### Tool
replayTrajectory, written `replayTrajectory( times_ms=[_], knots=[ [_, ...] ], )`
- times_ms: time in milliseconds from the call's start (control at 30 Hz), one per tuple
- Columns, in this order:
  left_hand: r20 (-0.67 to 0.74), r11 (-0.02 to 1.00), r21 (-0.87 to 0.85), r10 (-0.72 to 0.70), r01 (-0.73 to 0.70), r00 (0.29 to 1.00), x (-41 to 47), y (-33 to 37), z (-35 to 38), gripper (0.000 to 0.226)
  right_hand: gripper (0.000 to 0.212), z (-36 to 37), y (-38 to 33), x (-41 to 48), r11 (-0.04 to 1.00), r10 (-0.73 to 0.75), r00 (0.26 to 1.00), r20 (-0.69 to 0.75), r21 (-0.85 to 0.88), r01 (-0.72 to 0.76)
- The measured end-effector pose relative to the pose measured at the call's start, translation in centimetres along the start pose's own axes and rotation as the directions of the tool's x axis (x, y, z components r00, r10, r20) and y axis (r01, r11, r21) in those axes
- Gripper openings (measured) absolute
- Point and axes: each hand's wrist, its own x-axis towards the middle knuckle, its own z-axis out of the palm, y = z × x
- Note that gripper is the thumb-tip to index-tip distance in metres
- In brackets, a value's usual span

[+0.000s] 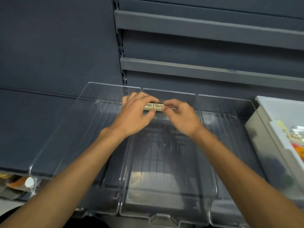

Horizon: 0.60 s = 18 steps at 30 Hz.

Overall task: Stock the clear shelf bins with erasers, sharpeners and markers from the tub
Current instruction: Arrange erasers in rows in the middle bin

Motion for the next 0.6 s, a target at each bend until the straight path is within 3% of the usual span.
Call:
replayTrajectory(
  times_ms=[133,200,600],
  knots=[
    [-0.007,0.971,-0.236,-0.047,0.044,0.999,-1.1,3.0,-0.4,0.027,0.010,-2.5,-1.4,-3.5,0.964,0.043,0.994,-0.102,0.266,-0.015],
    [-0.002,0.941,-0.335,-0.056,0.052,0.998,-1.6,5.1,-0.3,0.028,0.012,-4.3,-1.9,-5.3,0.964,0.034,0.991,-0.131,0.264,0.001],
    [0.059,0.857,-0.504,0.159,-0.108,0.985,-2.1,21.6,1.0,0.024,0.017,-18.2,-1.6,-17.1,0.985,0.024,0.925,-0.378,0.166,0.042]
  ],
)
